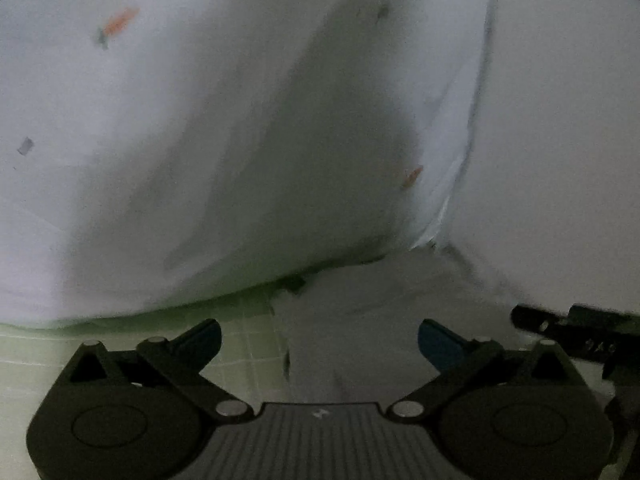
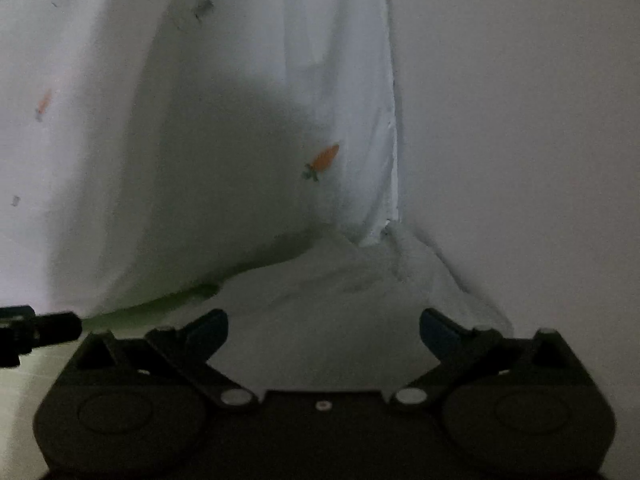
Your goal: Fold clothes
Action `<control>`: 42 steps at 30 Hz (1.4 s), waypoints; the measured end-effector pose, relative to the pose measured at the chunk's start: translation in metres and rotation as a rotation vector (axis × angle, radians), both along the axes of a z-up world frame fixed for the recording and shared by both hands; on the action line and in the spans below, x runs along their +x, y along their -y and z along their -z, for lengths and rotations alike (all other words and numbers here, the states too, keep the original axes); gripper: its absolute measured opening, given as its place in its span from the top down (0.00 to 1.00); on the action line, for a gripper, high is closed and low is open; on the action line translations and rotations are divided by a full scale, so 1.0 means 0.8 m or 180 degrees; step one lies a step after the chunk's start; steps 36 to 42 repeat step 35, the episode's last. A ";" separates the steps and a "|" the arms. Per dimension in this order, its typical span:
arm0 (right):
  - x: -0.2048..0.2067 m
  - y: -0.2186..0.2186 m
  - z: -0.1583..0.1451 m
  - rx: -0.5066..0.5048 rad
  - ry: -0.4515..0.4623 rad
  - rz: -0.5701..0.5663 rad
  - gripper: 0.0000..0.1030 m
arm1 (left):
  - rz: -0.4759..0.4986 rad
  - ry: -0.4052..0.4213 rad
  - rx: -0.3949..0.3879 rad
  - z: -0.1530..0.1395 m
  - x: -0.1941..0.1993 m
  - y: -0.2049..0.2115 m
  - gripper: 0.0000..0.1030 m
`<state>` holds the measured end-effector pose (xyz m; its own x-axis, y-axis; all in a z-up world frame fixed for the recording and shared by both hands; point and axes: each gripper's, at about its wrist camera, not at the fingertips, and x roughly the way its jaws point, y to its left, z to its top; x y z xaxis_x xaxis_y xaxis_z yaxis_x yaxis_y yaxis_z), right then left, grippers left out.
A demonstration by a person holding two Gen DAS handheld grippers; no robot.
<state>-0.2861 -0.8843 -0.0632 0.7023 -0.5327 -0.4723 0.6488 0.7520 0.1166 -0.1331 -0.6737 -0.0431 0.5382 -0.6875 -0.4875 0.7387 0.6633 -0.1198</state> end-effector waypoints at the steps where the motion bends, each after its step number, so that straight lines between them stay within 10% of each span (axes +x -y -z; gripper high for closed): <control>1: -0.015 -0.018 -0.008 0.0000 0.0033 0.0031 0.00 | 0.0012 0.0014 -0.0058 -0.010 -0.016 -0.016 0.00; 16: -0.128 -0.238 -0.051 -0.0052 0.0005 0.0243 0.00 | 0.0037 0.0128 -0.0031 -0.052 -0.136 -0.166 0.00; 42: -0.179 -0.321 -0.021 0.0082 -0.0289 0.0247 0.00 | -0.0132 -0.0018 0.0229 -0.020 -0.196 -0.247 0.00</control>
